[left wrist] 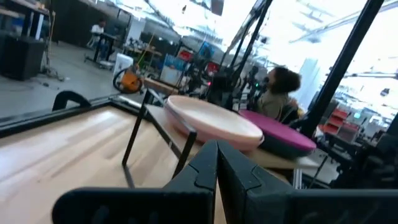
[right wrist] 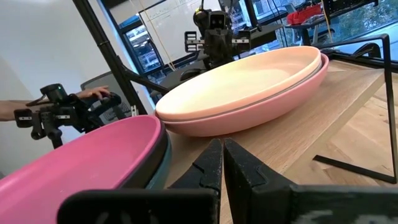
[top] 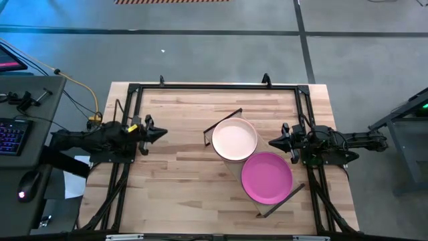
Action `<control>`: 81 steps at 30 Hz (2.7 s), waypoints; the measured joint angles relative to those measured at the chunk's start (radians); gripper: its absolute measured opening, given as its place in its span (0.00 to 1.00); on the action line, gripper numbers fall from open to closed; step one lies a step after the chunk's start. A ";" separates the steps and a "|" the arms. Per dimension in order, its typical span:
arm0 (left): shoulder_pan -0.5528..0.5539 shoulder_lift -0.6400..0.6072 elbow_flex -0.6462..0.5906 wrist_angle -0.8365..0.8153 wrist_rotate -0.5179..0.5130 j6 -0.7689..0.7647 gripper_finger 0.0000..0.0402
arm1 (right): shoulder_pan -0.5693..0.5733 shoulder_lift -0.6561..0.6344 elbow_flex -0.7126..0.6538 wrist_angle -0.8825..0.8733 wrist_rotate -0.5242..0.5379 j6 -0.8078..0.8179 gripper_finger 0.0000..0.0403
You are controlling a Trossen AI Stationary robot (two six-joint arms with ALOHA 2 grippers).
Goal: Place and stack plates onto a shelf
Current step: Return to Home Position
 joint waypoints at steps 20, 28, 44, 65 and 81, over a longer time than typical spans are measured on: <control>0.020 0.019 0.001 -0.044 0.000 0.000 0.00 | 0.000 0.000 0.000 -0.001 -0.001 0.000 0.00; 0.020 0.019 0.001 -0.046 -0.001 0.000 0.00 | 0.000 -0.006 0.000 -0.001 -0.001 0.000 0.00; 0.020 0.019 0.001 -0.046 -0.001 0.000 0.00 | -0.042 -0.006 0.000 0.000 0.019 -0.535 0.00; 0.020 0.019 0.001 -0.046 -0.001 0.000 0.00 | -0.042 0.007 0.000 0.000 0.011 -0.491 0.00; 0.020 0.019 0.001 -0.046 -0.001 0.000 0.00 | -0.042 0.008 0.000 0.000 0.010 -0.488 0.00</control>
